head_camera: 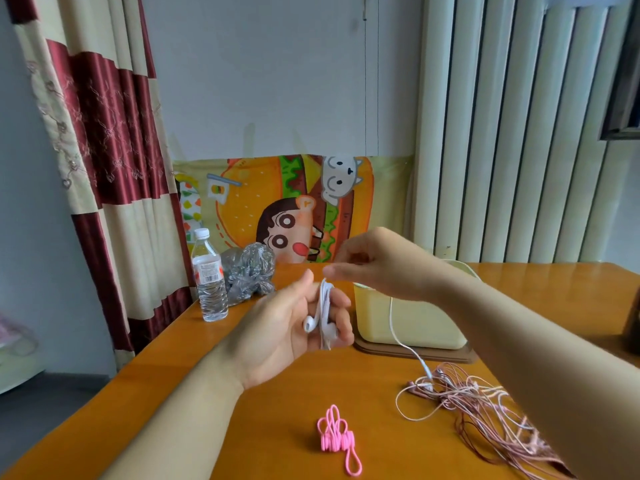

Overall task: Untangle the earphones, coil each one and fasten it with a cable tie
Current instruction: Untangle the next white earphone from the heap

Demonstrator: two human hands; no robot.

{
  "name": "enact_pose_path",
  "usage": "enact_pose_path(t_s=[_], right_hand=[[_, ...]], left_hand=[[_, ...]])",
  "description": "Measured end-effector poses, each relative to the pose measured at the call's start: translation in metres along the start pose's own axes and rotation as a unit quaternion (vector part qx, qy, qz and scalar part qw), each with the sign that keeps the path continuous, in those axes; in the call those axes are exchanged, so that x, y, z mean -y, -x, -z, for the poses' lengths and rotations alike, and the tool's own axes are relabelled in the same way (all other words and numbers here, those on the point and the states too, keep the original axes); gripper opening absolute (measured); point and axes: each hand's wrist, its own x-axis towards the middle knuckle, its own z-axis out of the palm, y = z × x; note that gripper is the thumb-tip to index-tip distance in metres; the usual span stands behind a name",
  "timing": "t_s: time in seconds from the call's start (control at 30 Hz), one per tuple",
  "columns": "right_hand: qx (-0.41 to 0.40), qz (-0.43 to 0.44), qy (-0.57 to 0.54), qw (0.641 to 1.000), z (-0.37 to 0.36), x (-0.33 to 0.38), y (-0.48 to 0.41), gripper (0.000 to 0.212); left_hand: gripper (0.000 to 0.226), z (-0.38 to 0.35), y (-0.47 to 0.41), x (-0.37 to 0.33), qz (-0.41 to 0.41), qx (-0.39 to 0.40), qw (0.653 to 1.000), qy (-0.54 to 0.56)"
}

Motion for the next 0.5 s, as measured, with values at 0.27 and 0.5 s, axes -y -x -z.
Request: enact_pose_path(t_s=[0.27, 0.5], right_hand=[[0.074, -0.051, 0.018, 0.996, -0.052, -0.010, 0.024, 0.026], [0.091, 0.018, 0.159, 0.983, -0.026, 0.015, 0.032, 0.030]], left_hand=[[0.044, 0.006, -0.011, -0.010, -0.125, -0.112, 0.974, 0.155], [0.051, 0.012, -0.012, 0.023, -0.055, -0.109, 0.976, -0.181]])
